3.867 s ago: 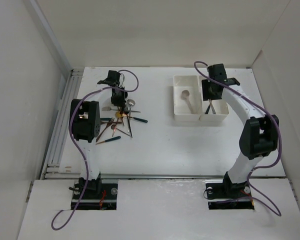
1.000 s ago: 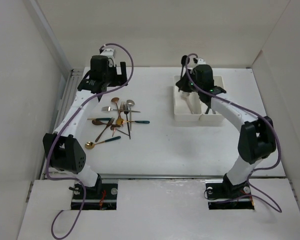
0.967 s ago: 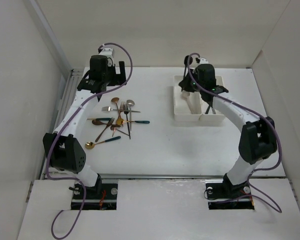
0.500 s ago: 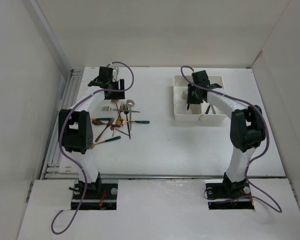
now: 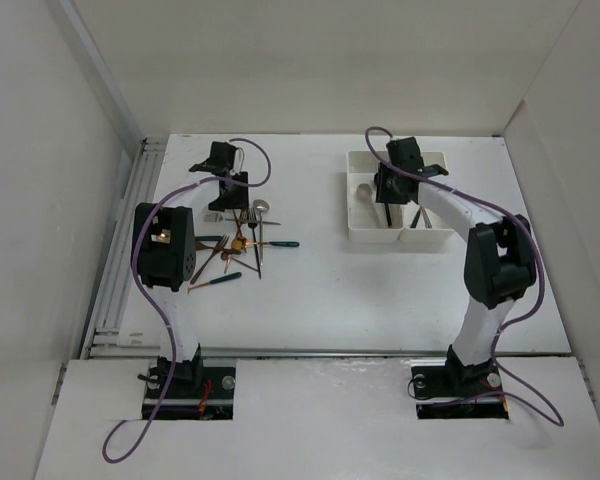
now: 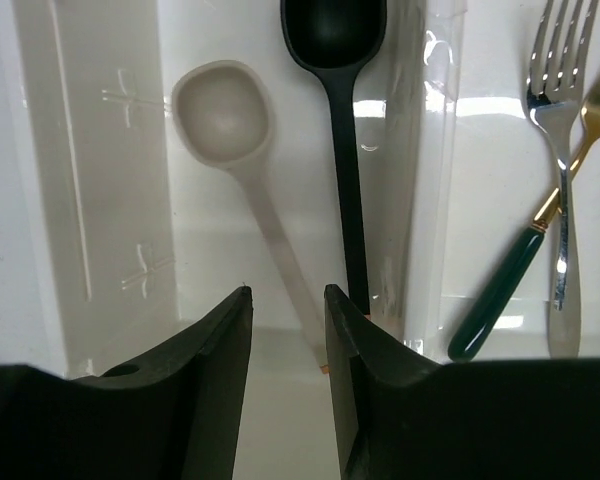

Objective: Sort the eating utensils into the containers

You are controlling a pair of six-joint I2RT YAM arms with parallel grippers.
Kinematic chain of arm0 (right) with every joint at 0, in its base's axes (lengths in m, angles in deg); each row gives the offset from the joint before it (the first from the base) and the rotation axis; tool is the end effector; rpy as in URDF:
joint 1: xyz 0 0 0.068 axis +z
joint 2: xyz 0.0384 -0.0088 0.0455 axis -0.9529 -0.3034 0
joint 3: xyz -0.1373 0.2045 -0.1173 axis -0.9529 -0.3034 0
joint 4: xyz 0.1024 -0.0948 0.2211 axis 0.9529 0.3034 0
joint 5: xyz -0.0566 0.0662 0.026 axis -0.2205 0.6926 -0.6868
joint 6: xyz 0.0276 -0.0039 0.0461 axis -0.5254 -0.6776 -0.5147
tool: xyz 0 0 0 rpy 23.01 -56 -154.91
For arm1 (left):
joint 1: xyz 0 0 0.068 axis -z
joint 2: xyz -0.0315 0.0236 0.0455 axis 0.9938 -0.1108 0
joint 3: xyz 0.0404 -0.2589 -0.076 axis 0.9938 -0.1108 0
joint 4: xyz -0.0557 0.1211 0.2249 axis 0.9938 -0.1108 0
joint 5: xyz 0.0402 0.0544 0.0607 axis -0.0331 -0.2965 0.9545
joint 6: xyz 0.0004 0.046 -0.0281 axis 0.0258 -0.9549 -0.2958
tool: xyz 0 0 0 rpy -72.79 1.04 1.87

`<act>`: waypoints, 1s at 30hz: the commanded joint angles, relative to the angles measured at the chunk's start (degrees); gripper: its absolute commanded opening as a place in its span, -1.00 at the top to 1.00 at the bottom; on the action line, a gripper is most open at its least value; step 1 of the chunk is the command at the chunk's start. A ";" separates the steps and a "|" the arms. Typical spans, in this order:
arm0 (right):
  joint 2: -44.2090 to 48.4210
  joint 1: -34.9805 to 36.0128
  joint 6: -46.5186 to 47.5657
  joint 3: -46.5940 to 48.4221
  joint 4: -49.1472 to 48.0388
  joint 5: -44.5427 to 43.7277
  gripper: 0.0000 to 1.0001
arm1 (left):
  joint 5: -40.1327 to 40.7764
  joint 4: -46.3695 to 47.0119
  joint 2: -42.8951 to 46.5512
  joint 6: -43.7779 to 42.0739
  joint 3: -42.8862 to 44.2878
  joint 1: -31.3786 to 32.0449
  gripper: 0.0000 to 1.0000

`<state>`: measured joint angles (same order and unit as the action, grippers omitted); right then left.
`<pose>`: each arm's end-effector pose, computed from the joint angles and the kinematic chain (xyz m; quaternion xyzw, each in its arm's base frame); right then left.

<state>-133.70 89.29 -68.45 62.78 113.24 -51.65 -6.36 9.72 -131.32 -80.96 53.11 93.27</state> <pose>0.3995 0.1175 0.2384 0.0193 0.9404 0.0447 0.3365 0.4359 -0.0733 0.2024 0.0297 0.9425 -0.0344 0.3311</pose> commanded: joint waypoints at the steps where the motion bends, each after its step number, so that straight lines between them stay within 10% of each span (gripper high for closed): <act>1: 5.08 0.36 -0.50 1.41 -0.53 -1.63 0.18 | 0.74 -0.78 -1.42 0.37 4.30 -0.14 -0.04; 11: 7.29 0.36 0.03 -0.80 -2.28 -1.63 0.18 | 0.74 -0.87 -5.03 0.37 6.77 -0.14 0.22; 23: 9.04 0.36 0.56 -0.18 -1.76 -2.16 0.18 | -4.36 -2.54 -6.09 2.47 5.72 -1.19 0.99; 30: 10.28 0.36 1.09 -0.18 -1.76 -3.21 0.18 | -6.72 -3.69 -4.16 1.96 5.72 -1.19 1.00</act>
<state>-126.35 89.29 -67.95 61.42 112.50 -53.31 -11.10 9.15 -136.89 -78.97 57.89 92.39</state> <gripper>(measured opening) 0.406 0.040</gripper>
